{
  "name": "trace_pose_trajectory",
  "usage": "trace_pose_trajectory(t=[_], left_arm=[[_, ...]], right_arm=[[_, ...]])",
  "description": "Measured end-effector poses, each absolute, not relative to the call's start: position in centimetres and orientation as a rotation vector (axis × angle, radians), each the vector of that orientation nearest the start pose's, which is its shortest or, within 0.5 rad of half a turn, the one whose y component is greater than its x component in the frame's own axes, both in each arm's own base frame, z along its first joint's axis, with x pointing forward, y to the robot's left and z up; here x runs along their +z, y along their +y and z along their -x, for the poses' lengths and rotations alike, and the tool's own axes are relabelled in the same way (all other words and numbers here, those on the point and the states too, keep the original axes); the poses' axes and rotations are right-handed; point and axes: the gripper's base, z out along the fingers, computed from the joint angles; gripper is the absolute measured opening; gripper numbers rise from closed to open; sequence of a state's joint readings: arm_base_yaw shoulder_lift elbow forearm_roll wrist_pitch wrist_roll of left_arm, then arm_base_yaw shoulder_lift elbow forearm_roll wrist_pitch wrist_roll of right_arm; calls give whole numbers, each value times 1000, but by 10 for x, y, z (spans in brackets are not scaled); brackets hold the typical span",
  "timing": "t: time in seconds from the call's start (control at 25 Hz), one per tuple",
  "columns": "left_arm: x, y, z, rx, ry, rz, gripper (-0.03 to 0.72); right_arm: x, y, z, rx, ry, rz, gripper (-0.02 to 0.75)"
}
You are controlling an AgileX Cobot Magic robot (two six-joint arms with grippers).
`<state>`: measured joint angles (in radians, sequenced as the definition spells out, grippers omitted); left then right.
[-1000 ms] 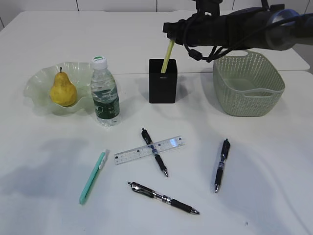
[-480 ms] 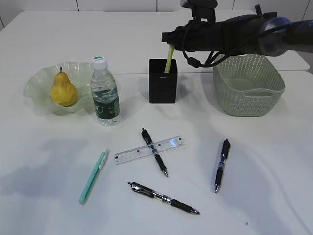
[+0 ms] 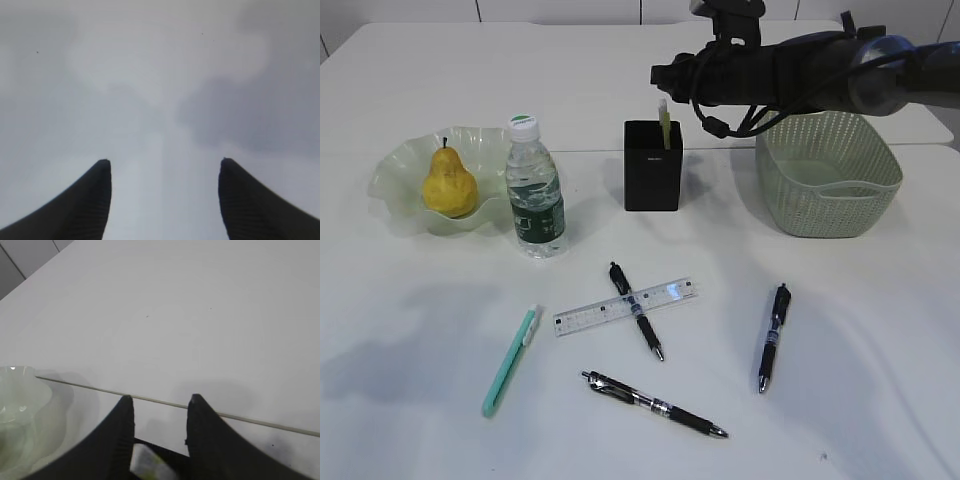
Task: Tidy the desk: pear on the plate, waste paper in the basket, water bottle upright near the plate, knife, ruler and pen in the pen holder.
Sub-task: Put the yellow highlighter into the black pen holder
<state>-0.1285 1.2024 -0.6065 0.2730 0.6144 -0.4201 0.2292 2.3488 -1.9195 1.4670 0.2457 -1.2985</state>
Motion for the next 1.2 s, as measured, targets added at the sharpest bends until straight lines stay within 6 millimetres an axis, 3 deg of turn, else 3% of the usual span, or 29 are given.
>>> trace_pose_trajectory(t=[0.44, 0.76, 1.04, 1.2], left_arm=[[217, -12, -204, 104, 2653, 138, 475], [217, -12, -204, 101, 2654, 140, 475], [217, -12, -204, 101, 2654, 140, 475], [217, -12, -203, 109, 2667, 141, 475]], right_arm=[[203, 148, -532, 509, 1945, 231, 287], [236, 151, -520, 564, 1942, 289, 302], [254, 148, -494, 554, 2168, 437, 302], [277, 143, -476, 541, 2252, 496, 302]])
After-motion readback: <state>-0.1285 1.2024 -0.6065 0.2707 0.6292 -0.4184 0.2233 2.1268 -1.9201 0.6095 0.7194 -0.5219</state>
